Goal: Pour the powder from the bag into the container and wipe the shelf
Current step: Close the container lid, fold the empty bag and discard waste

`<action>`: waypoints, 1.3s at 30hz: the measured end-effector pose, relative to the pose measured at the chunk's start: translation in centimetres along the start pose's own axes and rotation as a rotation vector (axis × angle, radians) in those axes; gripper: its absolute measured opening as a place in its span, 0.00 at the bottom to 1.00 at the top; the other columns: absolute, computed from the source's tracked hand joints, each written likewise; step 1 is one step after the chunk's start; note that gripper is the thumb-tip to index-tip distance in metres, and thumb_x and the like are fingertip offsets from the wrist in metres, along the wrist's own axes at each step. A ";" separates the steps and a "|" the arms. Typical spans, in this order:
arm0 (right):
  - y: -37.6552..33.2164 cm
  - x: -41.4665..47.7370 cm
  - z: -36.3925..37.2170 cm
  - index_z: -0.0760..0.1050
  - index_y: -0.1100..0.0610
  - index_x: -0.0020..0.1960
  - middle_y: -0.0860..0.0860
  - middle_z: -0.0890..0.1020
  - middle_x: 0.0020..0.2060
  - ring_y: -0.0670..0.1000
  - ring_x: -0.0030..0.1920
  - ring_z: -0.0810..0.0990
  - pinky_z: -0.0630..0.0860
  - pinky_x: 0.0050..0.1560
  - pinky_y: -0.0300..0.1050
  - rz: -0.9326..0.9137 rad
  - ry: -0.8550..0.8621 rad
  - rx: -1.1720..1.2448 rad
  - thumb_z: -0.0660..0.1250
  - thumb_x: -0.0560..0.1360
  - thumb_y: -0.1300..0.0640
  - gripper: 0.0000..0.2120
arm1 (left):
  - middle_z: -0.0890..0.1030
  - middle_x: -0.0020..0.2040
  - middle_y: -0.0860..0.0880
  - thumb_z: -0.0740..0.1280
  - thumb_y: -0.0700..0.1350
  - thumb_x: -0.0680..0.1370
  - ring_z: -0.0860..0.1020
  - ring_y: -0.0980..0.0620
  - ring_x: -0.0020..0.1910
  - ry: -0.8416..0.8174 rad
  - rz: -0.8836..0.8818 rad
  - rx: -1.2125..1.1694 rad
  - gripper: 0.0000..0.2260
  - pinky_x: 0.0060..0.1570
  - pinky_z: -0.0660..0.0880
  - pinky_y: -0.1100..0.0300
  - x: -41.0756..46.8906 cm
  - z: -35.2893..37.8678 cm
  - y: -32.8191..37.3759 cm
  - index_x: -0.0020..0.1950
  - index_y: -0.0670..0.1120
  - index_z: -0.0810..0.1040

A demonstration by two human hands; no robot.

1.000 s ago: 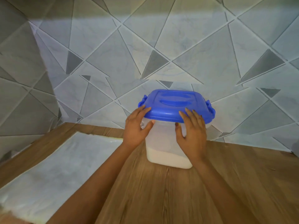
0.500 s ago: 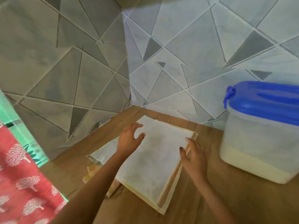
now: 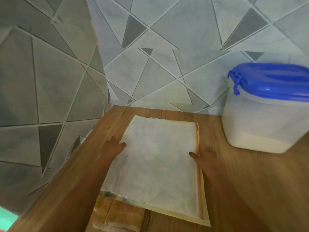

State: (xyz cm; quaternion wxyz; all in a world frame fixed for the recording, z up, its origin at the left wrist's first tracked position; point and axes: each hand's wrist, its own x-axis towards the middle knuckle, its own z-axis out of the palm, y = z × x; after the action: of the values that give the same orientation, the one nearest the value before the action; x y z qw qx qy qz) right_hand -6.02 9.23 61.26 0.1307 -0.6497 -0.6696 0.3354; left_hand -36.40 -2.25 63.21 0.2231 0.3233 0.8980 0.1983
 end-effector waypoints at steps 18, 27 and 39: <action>-1.5 0.0 -1.6 0.72 0.67 0.60 0.58 0.77 0.45 0.57 0.45 0.76 0.74 0.44 0.45 0.122 -0.116 0.525 0.64 0.74 0.63 0.16 | 0.75 0.58 0.36 0.68 0.38 0.75 0.74 0.41 0.47 0.019 -0.180 -0.648 0.22 0.43 0.69 0.54 -0.1 -1.3 2.1 0.66 0.31 0.68; -4.0 -5.1 -11.4 0.74 0.62 0.46 0.53 0.80 0.29 0.48 0.24 0.79 0.73 0.19 0.33 -0.051 -0.194 0.951 0.64 0.76 0.63 0.02 | 0.74 0.37 0.41 0.62 0.32 0.76 0.72 0.51 0.27 0.164 0.067 -0.832 0.09 0.20 0.69 0.69 -8.3 -7.9 6.1 0.40 0.45 0.72; -2.6 -11.1 -20.4 0.76 0.60 0.55 0.56 0.81 0.49 0.51 0.39 0.80 0.80 0.38 0.43 -0.337 -0.122 0.997 0.68 0.74 0.65 0.10 | 0.77 0.39 0.45 0.62 0.30 0.75 0.76 0.54 0.28 0.294 0.320 -0.911 0.11 0.25 0.71 0.69 -19.5 -11.5 7.6 0.45 0.46 0.74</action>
State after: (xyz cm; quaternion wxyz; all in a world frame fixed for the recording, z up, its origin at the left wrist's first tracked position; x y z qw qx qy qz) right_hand 5.77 4.42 80.83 0.4369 -0.3713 -0.5304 0.6245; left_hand -25.29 -12.36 81.80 0.1796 0.2953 0.6814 0.6452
